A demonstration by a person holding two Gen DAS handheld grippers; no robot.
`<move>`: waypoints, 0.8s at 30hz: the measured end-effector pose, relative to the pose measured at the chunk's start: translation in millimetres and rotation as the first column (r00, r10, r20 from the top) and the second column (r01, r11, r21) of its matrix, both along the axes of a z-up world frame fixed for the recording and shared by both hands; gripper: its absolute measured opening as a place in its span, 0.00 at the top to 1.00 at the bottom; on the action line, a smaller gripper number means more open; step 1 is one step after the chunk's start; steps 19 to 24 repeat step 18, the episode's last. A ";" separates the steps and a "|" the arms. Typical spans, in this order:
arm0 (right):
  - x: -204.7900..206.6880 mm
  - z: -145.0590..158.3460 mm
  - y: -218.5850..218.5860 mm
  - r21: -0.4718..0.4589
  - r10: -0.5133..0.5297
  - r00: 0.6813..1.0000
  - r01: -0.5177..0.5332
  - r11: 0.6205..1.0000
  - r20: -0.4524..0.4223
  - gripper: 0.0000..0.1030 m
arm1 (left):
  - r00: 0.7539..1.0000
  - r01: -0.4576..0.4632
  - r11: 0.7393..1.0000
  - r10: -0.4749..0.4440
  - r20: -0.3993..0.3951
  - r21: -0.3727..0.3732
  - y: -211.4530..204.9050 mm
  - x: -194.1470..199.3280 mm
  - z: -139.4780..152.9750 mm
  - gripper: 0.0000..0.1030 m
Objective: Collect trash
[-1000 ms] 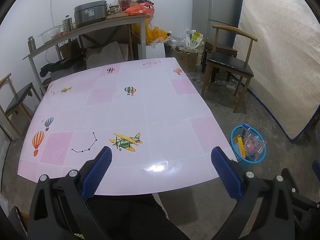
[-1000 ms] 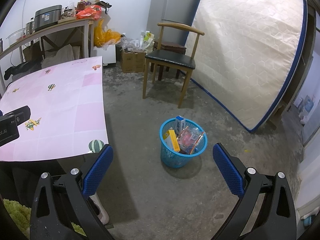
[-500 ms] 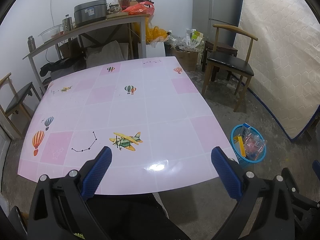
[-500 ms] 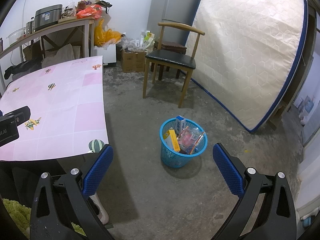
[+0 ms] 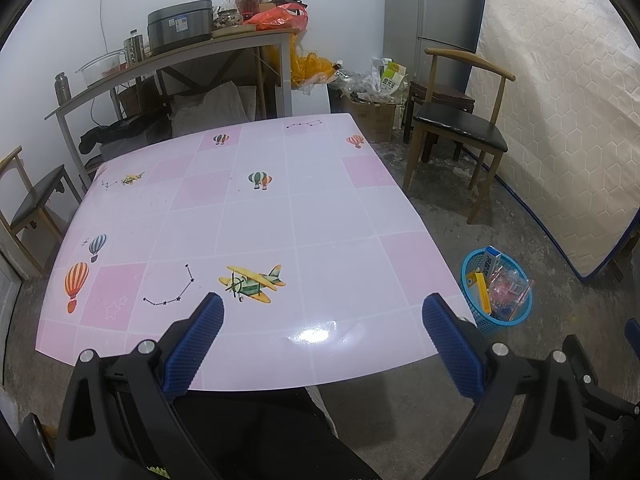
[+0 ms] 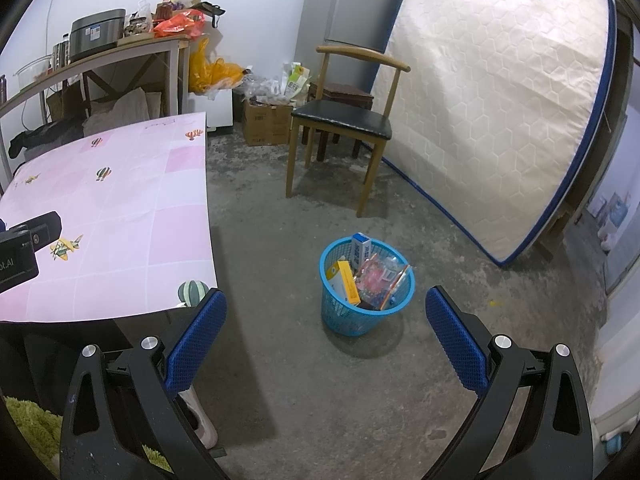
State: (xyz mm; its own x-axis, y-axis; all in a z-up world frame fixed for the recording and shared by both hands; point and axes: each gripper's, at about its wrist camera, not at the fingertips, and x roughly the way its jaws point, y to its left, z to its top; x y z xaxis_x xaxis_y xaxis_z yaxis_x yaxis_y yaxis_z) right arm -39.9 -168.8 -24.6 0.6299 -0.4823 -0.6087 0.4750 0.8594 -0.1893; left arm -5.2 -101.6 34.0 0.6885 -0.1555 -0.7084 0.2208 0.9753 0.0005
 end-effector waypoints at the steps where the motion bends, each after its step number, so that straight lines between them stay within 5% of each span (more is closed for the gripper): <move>1: -0.1 0.2 0.6 0.000 0.001 1.000 -0.001 1.000 0.000 0.07 | 1.000 -0.001 1.000 0.001 0.000 0.000 -0.7 -0.1 0.4 0.05; 24: 0.3 0.4 0.6 0.000 0.001 1.000 -0.001 1.000 -0.001 0.07 | 1.000 -0.004 1.000 0.004 -0.015 -0.006 -2.1 2.5 -0.4 0.05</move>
